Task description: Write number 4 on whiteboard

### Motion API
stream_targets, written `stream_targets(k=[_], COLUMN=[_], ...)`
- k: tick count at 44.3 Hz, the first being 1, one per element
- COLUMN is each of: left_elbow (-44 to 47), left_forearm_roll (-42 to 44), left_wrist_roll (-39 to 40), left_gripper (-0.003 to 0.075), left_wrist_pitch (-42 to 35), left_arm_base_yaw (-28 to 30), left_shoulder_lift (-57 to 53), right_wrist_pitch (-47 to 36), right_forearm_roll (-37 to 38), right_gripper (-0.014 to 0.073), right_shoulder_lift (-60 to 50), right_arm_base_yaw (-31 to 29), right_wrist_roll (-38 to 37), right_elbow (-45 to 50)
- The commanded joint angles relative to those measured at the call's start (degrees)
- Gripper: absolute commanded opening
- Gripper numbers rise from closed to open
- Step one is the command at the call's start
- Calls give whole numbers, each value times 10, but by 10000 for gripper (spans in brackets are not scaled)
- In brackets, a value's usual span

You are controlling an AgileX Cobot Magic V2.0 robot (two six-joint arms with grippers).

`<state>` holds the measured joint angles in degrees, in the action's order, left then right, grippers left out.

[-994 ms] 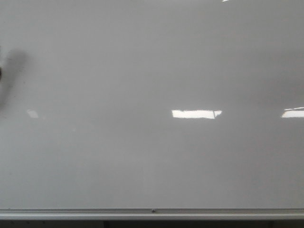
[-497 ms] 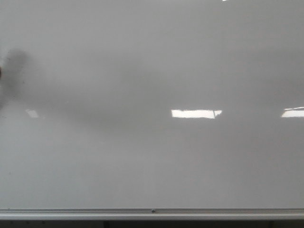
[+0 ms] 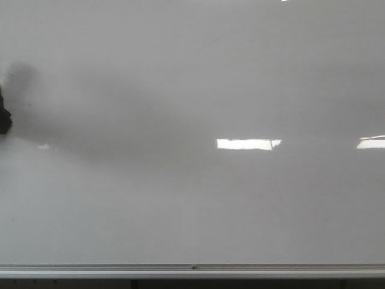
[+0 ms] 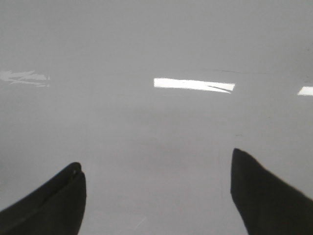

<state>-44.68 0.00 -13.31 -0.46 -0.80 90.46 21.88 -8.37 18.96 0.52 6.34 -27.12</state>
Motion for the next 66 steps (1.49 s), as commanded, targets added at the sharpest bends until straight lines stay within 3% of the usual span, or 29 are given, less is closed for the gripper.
stream_targets(k=[1, 8, 21, 29, 38, 48, 54, 59, 66], left_elbow=[-16, -16, -16, -19, -81, -171, -206, -229, -243], left_forearm_roll=[0, 0, 0, 3, 0, -173, -266, -289, -286], left_wrist_roll=[1, 1, 1, 0, -40, -283, -373, -410, -436], left_gripper=[611, 440, -11, -20, -20, -20, -20, -20, -20], left_wrist_pitch=[-42, -50, -29, 34, 258, 543, 663, 728, 730], left_arm_base_yaw=[-3, -3, -5, -26, -101, -189, -231, -267, -311], left_shoulder_lift=[-12, -12, -12, -23, -46, -48, -48, -48, -48], right_wrist_pitch=[-45, -45, -45, -45, -45, -45, -43, -26, 13], right_forearm_roll=[-3, -3, -3, -3, -3, -3, -3, -3, -16], right_gripper=[621, 621, 621, 621, 621, 621, 621, 621, 621], right_shoulder_lift=[8, 8, 8, 8, 8, 8, 9, 17, 48], right_arm_base_yaw=[-4, -4, -4, -4, -4, -4, -4, -4, 11], right_wrist_roll=[0, 0, 0, 0, 0, 0, 0, 0, 1], right_elbow=[-21, -21, -21, -21, -21, -21, -21, -22, -34])
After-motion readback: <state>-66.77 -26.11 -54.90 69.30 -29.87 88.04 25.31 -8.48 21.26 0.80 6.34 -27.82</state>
